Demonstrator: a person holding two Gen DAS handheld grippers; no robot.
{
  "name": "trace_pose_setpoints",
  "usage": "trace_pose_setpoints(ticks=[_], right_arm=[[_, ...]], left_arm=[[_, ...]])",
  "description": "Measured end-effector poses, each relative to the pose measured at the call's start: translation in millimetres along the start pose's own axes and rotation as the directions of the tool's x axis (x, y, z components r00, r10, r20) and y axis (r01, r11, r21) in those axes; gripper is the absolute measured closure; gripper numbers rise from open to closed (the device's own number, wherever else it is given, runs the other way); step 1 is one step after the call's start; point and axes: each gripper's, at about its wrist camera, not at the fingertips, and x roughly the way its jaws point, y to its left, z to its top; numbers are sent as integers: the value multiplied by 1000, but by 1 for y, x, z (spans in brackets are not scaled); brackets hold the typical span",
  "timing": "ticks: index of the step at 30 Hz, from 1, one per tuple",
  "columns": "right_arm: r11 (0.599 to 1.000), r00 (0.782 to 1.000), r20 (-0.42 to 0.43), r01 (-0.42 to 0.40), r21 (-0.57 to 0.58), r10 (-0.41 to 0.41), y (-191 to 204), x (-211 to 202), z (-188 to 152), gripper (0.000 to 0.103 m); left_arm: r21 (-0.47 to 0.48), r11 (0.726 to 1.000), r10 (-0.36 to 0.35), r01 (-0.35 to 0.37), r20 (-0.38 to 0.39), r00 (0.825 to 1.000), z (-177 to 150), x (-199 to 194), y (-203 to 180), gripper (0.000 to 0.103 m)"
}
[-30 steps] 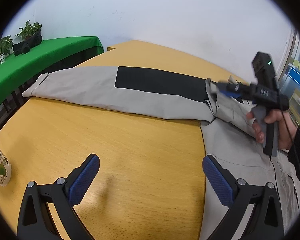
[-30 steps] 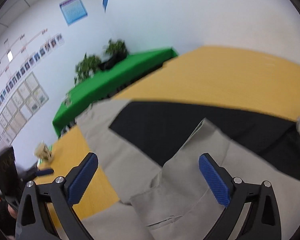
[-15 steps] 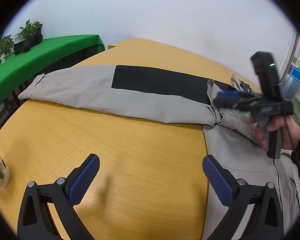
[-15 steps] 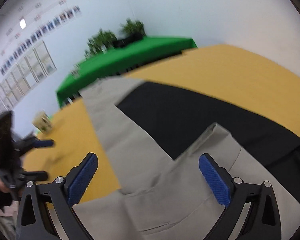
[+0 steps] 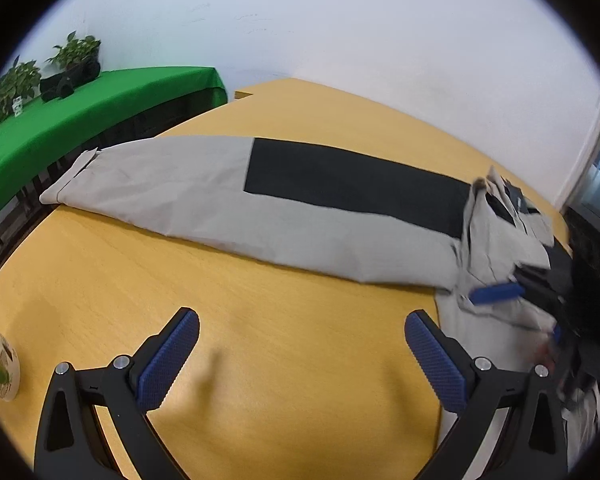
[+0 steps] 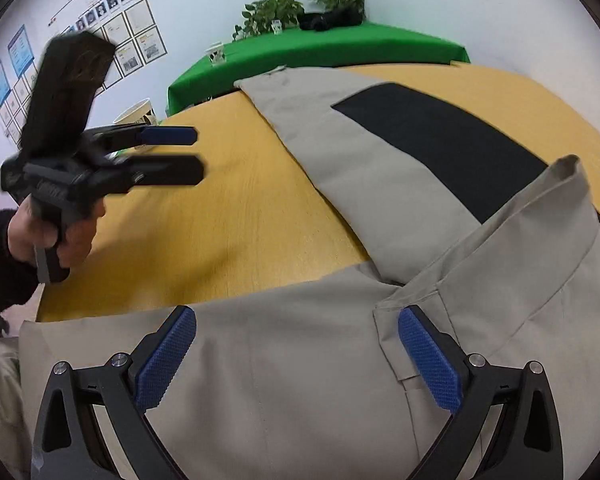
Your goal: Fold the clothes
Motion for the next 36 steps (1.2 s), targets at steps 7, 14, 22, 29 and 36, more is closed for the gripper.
trace_pose_setpoints(ticks=[7, 14, 22, 29, 36], right_arm=[[995, 951, 308, -45, 93, 14, 27, -118, -47, 0], [952, 921, 361, 31, 304, -146, 56, -201, -158, 0], [845, 876, 358, 97, 525, -323, 79, -257, -242, 0], [811, 828, 394, 118, 573, -399, 94, -293, -265, 0], [817, 766, 472, 118, 564, -436, 111, -320, -272, 0]], left_arm=[[-211, 969, 136, -132, 8, 991, 50, 28, 72, 0], [-385, 856, 328, -346, -113, 938, 75, 61, 147, 1], [-459, 826, 335, -328, -70, 940, 91, 66, 170, 97], [-404, 892, 278, -203, 136, 951, 127, 19, 114, 100], [-73, 997, 4, 26, 390, 921, 169, -82, -79, 100]])
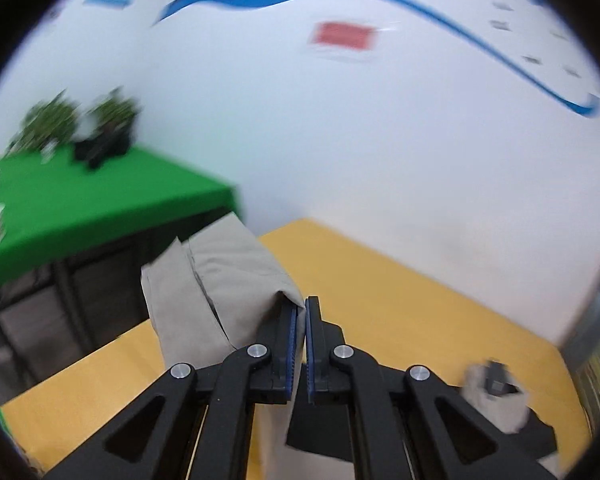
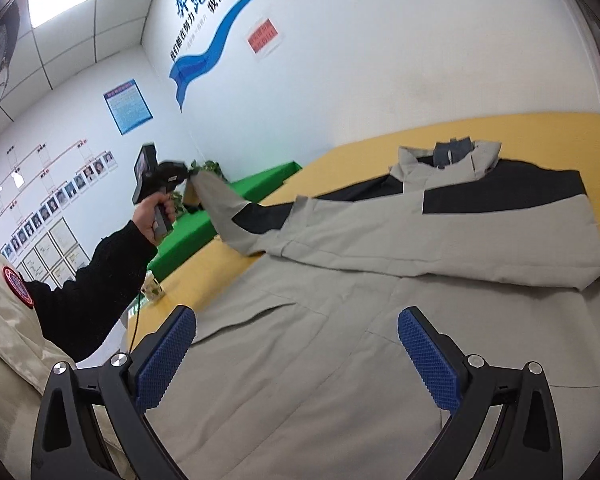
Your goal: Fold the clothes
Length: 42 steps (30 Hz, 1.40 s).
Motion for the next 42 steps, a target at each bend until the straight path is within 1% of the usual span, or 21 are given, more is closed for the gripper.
trace_pose_setpoints(ticks=[3, 5, 7, 9, 11, 13, 16, 18, 20, 21, 22, 23, 24, 27, 28, 30, 33, 35, 39, 41, 42], right_arm=[[1000, 998, 58, 2, 4, -2, -1, -21, -2, 0], [1000, 995, 97, 20, 10, -21, -4, -41, -7, 0], [999, 991, 129, 45, 20, -47, -8, -61, -14, 0], [996, 983, 164, 79, 42, -85, -13, -87, -25, 0], [990, 973, 194, 116, 75, -128, -19, -112, -38, 0], [983, 962, 217, 148, 106, -168, -23, -135, -50, 0], [970, 943, 247, 190, 153, -223, -28, -165, -67, 0], [961, 932, 258, 210, 181, -253, -31, -179, -75, 0], [953, 924, 266, 225, 205, -275, -34, -190, -82, 0], [951, 922, 269, 226, 211, -278, -35, -192, -82, 0], [949, 920, 272, 226, 217, -282, -36, -194, -83, 0], [948, 919, 273, 228, 223, -285, -38, -194, -83, 0], [946, 918, 272, 231, 228, -289, -39, -192, -81, 0], [944, 918, 268, 235, 231, -293, -45, -181, -71, 0], [946, 919, 266, 236, 224, -293, -46, -175, -65, 0], [943, 920, 246, 258, 212, -307, -50, -159, -49, 0], [929, 920, 183, 311, 198, -347, -57, -124, -20, 0], [921, 920, 132, 343, 185, -369, -60, -93, -1, 0], [904, 905, -2, 424, 59, -425, -51, -1, 47, 0], [897, 897, -27, 438, -64, -441, -38, 47, 64, 0], [883, 887, -44, 451, -133, -460, -31, 75, 71, 0]], left_arm=[[146, 977, -158, 156, 3, 987, -9, -35, -108, 100], [235, 937, -260, 259, -29, 965, -29, -56, -181, 100], [282, 902, -321, 327, -68, 945, -51, -66, -232, 99], [328, 868, -352, 373, -125, 928, -82, -70, -284, 99], [353, 844, -363, 405, -182, 914, -113, -66, -317, 99], [385, 822, -342, 420, -255, 904, -156, -55, -348, 99], [411, 808, -285, 422, -354, 891, -211, -30, -370, 98], [434, 801, -245, 412, -390, 888, -241, -11, -375, 96], [483, 785, -208, 388, -385, 899, -258, -8, -379, 92], [508, 774, -193, 377, -378, 905, -265, -10, -381, 81], [532, 763, -178, 367, -372, 911, -273, -11, -383, 62], [553, 752, -168, 360, -368, 915, -279, -13, -385, 53], [537, 745, -196, 396, -391, 899, -279, -20, -385, 42], [490, 721, -290, 490, -429, 856, -269, -43, -376, 39], [482, 722, -304, 497, -424, 853, -263, -51, -374, 36], [449, 740, -328, 501, -409, 851, -247, -62, -350, 27], [399, 765, -360, 505, -384, 850, -224, -78, -314, 25], [403, 788, -327, 466, -367, 871, -215, -77, -284, 25], [364, 837, -271, 408, -373, 888, -209, -63, -227, 25], [337, 862, -243, 379, -382, 892, -211, -52, -207, 25], [326, 871, -233, 368, -386, 893, -212, -46, -197, 25]])
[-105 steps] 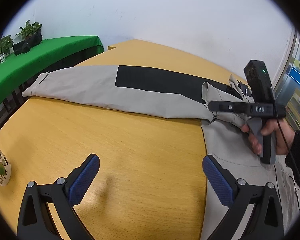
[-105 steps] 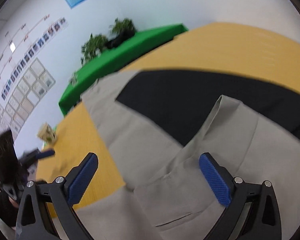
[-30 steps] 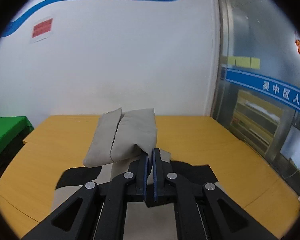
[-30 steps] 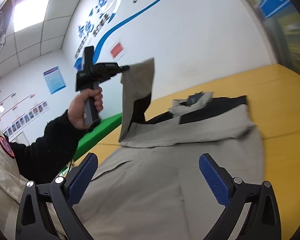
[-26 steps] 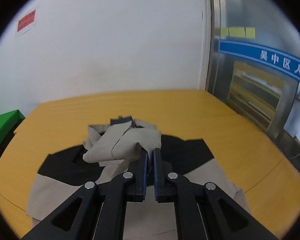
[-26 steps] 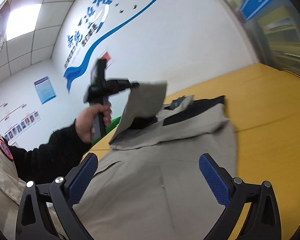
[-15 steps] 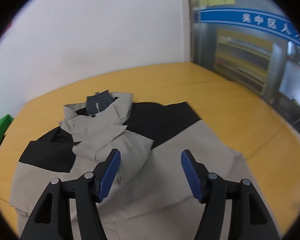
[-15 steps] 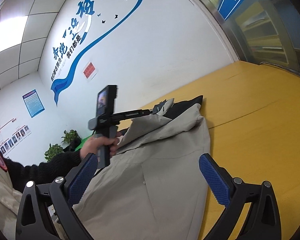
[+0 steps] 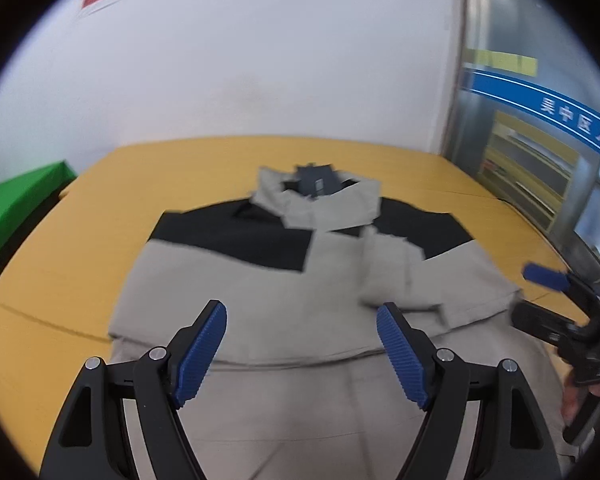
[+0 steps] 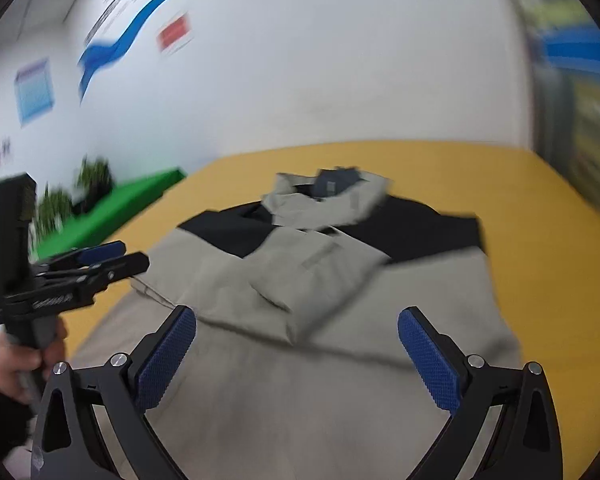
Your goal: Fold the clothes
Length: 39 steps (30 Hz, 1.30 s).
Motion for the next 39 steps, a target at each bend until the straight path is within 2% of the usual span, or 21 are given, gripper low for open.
trace_pose_setpoints(ticks=[3, 5, 6, 7, 8, 10, 13, 15, 16, 17, 18, 20, 23, 25, 26, 28, 30, 33, 36, 38, 39], right_arm=[[976, 992, -62, 100, -193, -114, 29, 63, 12, 0], [950, 974, -118, 157, -268, -195, 30, 98, 8, 3], [939, 962, -143, 182, -292, -231, 28, 114, 5, 14], [937, 953, -167, 195, -290, -251, 22, 124, 2, 32], [948, 953, -180, 198, -249, -246, 13, 125, 1, 37], [967, 961, -155, 207, -147, -230, -11, 112, -1, 43], [971, 971, -29, 240, 16, -239, -48, 64, -6, 45], [952, 960, 51, 266, 149, -276, -77, 29, -15, 44], [931, 946, 76, 291, 222, -314, -94, 11, -23, 35], [907, 936, 82, 308, 288, -344, -110, -4, -32, 27], [883, 930, 67, 319, 343, -362, -125, -14, -41, 15], [851, 923, 23, 345, 396, -384, -145, -27, -55, 13], [864, 916, 55, 353, 358, -397, -140, -40, -55, 13], [912, 933, 100, 308, 271, -345, -121, -34, -42, 7], [936, 948, 103, 276, 217, -303, -109, -26, -36, 5], [974, 977, 55, 198, 112, -205, -88, 0, -27, 2], [987, 987, -58, 152, 59, -149, -77, 35, -29, 2], [972, 961, -199, 215, 91, -194, -93, 61, -47, 2], [920, 930, -232, 333, 205, -285, -137, 42, -58, 1], [889, 905, -278, 390, 239, -322, -166, 19, -69, 1], [877, 900, -287, 402, 261, -327, -178, 2, -74, 1]], left_arm=[[-24, 1000, 13, -14, -26, 1000, -6, 13, 22, 25], [-17, 1000, 12, -12, -35, 999, -8, 24, 31, 25], [-8, 1000, 14, -15, -42, 999, -8, 30, 35, 25], [-4, 1000, 15, -15, -49, 999, -8, 36, 38, 25], [-3, 1000, 18, -18, -60, 998, -7, 45, 43, 25], [-6, 1000, 18, -18, -84, 996, -7, 60, 52, 25], [-8, 1000, 23, -24, -126, 992, -8, 84, 62, 25], [-4, 1000, 19, -20, -144, 989, -11, 95, 64, 25], [-1, 1000, 18, -18, -151, 988, -13, 99, 65, 25], [2, 1000, 19, -19, -159, 987, -14, 102, 64, 25], [6, 1000, 16, -15, -163, 987, -15, 104, 62, 25], [5, 1000, -2, 3, -166, 986, -15, 105, 60, 25], [-47, 997, -65, 59, -141, 988, -10, 95, 61, 25], [-94, 992, -98, 88, -108, 989, -6, 85, 62, 25], [-105, 991, -91, 79, -113, 989, -4, 87, 63, 25], [-111, 992, -75, 58, -155, 985, -5, 98, 63, 25], [-100, 994, -56, 35, -217, 974, -10, 115, 62, 25], [-22, 1000, -17, 12, -220, 975, -15, 118, 54, 25], [-4, 1000, -17, 17, -231, 973, -16, 114, 56, 25], [7, 1000, -8, 10, -228, 974, -18, 101, 59, 25], [14, 1000, -3, 6, -217, 976, -19, 90, 60, 25]])
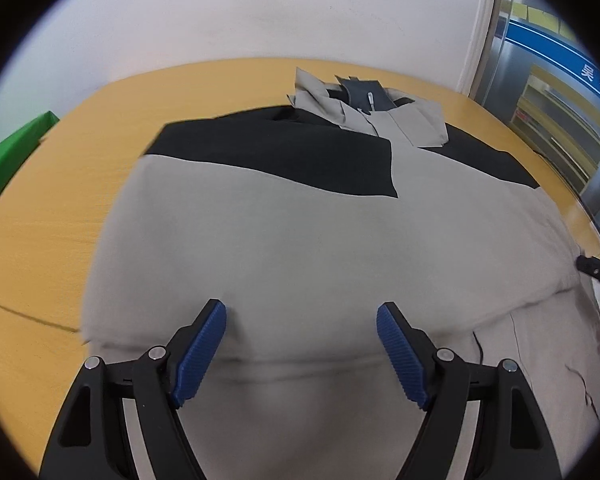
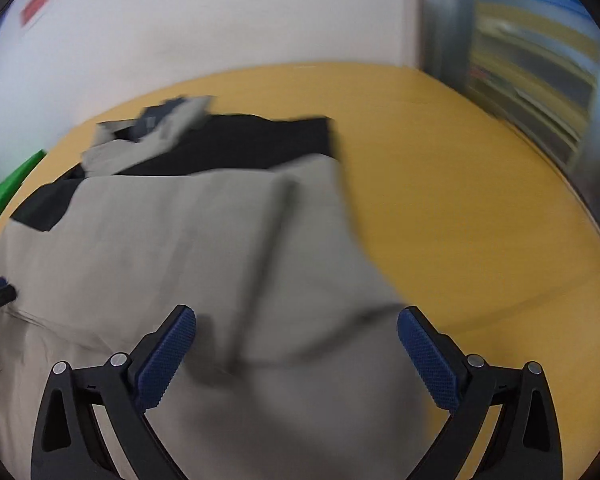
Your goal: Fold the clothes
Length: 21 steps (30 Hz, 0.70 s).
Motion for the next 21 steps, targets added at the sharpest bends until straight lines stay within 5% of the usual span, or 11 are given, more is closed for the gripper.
trace_pose_setpoints(ticks=[6, 12, 16, 21], right_arm=[[997, 995, 76, -55, -45, 59, -50, -112, -55, 1], [967, 981, 8, -192, -165, 196, -50, -186, -155, 0], [930, 946, -16, -321, -180, 324, -44, -204, -206, 1], [913, 941, -72, -339, -229, 331, -37, -207, -241, 1]], left_arm=[[-9, 999, -33, 34, 80, 996, -56, -101, 22, 25], [-65, 997, -42, 46, 63, 997, -136, -174, 60, 25], [-107, 991, -82, 86, 40, 996, -177, -185, 76, 25], [-123, 985, -128, 123, -34, 991, -211, -175, 78, 25]])
